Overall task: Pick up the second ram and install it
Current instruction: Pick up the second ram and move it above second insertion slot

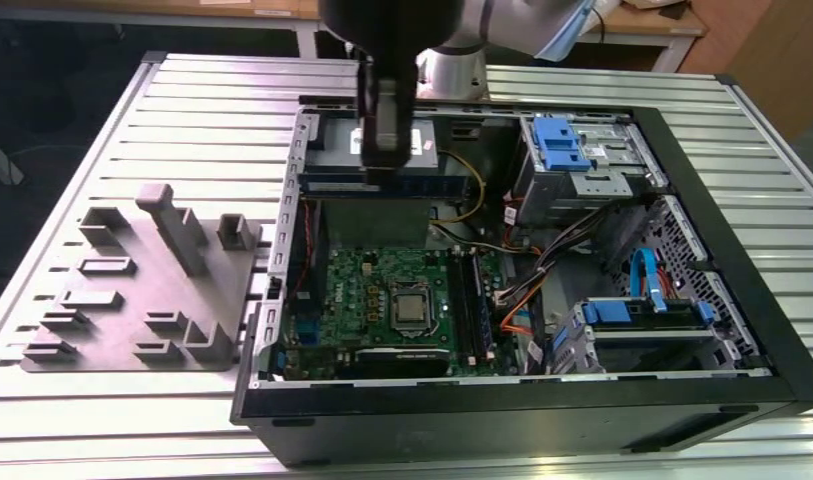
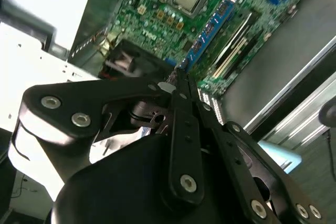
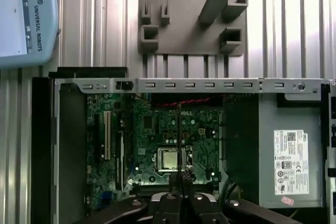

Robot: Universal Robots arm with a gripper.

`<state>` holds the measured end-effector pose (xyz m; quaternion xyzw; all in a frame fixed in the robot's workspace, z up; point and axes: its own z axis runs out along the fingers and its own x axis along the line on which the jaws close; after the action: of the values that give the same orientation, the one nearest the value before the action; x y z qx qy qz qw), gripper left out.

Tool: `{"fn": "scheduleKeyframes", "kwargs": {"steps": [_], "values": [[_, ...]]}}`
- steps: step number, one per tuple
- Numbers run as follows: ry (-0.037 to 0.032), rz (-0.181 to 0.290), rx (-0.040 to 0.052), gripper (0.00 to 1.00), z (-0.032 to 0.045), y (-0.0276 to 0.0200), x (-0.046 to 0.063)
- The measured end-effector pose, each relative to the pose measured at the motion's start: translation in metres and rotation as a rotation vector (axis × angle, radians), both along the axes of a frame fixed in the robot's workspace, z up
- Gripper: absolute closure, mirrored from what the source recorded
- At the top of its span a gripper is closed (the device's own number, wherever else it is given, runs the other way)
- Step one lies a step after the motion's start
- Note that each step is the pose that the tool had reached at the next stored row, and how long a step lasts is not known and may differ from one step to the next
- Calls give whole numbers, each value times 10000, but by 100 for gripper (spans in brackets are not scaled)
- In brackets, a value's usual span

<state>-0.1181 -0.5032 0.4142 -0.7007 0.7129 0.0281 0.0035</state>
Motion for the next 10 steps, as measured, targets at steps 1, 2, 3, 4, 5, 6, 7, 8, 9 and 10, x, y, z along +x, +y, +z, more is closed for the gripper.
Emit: {"fn": "scheduleKeyframes", "kwargs": {"steps": [1,2,3,4,5,6,7,8,9,10], "values": [[0,0,6,92,0,0,32],[0,-1,11,92,0,0,62],[0,1,14,92,0,0,92],[0,1,17,92,0,0,119],[1,1,19,92,0,0,144],[1,0,20,92,0,0,163],[1,-1,22,92,-1,0,177],[0,0,24,92,-1,-1,188],[0,1,26,92,-1,-1,194],[0,0,26,92,-1,-1,195]]}}
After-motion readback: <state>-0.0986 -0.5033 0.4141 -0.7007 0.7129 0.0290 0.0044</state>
